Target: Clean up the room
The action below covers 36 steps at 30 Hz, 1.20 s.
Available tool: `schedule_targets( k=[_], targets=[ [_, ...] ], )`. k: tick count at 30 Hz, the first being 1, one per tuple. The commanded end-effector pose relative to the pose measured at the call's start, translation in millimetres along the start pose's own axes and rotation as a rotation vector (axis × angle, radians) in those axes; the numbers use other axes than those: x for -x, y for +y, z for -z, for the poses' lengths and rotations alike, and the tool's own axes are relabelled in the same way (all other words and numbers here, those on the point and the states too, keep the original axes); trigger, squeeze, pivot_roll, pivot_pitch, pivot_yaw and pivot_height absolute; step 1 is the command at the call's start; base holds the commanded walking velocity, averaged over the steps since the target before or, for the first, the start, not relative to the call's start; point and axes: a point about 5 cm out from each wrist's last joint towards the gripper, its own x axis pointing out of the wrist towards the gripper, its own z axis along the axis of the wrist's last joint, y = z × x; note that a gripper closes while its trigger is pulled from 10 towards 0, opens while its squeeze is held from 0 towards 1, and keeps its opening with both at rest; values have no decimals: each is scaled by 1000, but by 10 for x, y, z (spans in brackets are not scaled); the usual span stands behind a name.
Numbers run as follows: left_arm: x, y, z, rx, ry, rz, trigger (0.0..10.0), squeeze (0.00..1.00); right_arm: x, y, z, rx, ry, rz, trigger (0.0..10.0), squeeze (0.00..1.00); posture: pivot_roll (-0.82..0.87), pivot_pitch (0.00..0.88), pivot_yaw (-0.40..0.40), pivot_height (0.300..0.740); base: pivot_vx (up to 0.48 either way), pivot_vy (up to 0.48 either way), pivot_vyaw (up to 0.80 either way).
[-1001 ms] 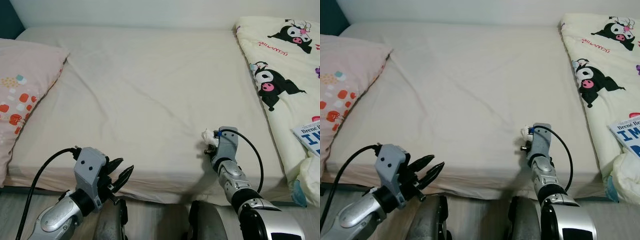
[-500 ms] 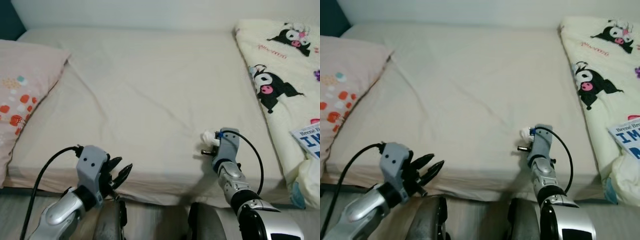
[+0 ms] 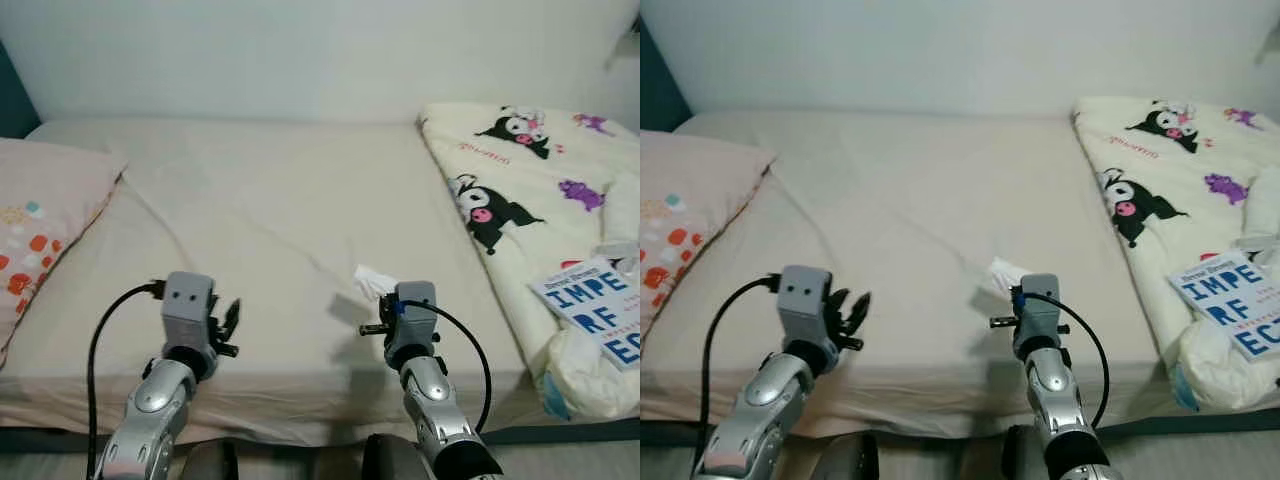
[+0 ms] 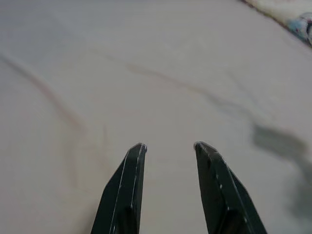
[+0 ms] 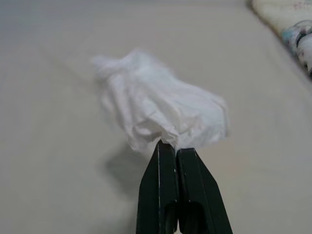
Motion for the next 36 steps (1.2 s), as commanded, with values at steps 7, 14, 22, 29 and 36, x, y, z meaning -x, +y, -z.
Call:
schedule_targets(
  k=[7,14,22,29,36],
  targets=[
    [-97,33,61,-10,17,-71,10000,0,72,119,5,51,-2,-54,10000,0,44,0,-90,611,0,0,0],
    [-130,15,67,-56,8,-65,10000,0,55,76,-93,82,-17,-47,10000,0,43,0,-96,636,0,0,0],
    [-113,13,98,-51,5,-76,10000,0,87,58,-88,90,-6,-47,10000,0,48,0,-107,666,0,0,0],
    [-93,42,110,-42,3,-88,10000,0,77,70,-124,99,-3,-54,10000,0,52,0,-111,691,0,0,0],
    [-90,51,107,-44,-10,-94,10000,0,72,102,-155,111,-6,-70,10000,0,54,0,-116,716,0,0,0]
  ],
)
